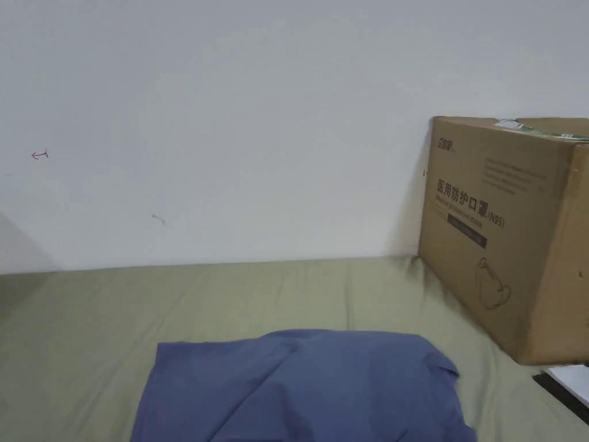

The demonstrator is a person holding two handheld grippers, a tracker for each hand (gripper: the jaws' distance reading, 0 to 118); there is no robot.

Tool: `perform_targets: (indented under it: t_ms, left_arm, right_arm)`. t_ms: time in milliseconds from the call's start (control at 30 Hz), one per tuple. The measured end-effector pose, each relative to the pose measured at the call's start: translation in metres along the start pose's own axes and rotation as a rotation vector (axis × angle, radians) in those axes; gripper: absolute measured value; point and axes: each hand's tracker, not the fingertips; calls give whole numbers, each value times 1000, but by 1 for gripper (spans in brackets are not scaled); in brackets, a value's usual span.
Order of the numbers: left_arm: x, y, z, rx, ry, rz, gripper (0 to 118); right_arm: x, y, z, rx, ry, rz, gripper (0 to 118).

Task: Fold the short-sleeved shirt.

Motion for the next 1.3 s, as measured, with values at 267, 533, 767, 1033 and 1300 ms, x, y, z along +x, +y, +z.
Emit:
perform_targets:
  t_ms: [267,533,767,1033,1300]
  left_arm:
    - [-40,-82,98,64,-29,-47,2]
    - [-37,-141,138,42,-35,-192,3]
    - [-43,-143,166,142,59,-170,116]
    - [23,-155,275,519,-13,-219,115]
    - [71,-172,294,773,-14,-291,0]
  right_arm:
    - [48,-95,112,-9,0,-20,0]
    - [59,-120,128,-84,1,-55,9]
    - [47,-108,143,61,-41,-102,111]
    - [-42,-94,246,552,77,-73,111]
    - [-130,-104,270,847,89,9,0]
